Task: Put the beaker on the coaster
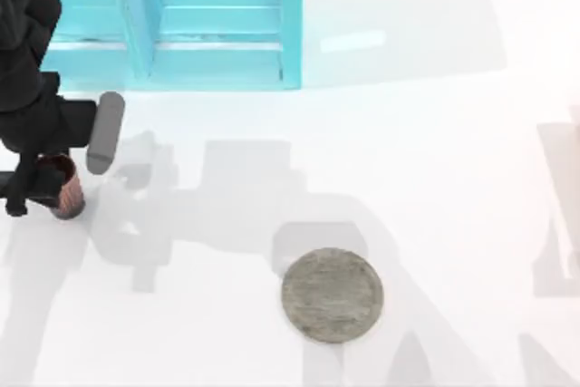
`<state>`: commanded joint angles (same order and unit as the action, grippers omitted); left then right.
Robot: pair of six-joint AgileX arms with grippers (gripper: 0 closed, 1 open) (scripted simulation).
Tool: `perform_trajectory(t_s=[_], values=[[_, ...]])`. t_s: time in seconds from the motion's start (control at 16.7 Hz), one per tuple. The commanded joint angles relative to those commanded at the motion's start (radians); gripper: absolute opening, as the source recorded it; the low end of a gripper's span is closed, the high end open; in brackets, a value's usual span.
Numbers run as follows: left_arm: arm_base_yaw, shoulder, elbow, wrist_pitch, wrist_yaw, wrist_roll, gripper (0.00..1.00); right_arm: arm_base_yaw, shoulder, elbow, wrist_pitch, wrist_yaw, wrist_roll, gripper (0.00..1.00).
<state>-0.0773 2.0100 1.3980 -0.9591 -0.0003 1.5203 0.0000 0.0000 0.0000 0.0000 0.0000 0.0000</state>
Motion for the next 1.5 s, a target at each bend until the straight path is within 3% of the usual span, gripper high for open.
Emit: perform_trajectory(t_s=[0.48, 0.72, 1.02, 1.5], values=[[-0.004, 0.001, 0.003, -0.002, 0.000, -0.008, 0.00, 0.000, 0.000, 0.000, 0.000, 0.000, 0.000, 1.00], [-0.058, 0.017, 0.041, -0.023, 0.000, -0.145, 0.00, 0.000, 0.000, 0.000, 0.000, 0.000, 0.000, 1.00], [-0.186, 0.048, 0.121, -0.070, -0.001, -0.512, 0.00, 0.000, 0.000, 0.000, 0.000, 0.000, 0.000, 1.00], [-0.465, 0.087, 0.224, -0.175, 0.005, -1.315, 0.00, 0.000, 0.000, 0.000, 0.000, 0.000, 0.000, 1.00]])
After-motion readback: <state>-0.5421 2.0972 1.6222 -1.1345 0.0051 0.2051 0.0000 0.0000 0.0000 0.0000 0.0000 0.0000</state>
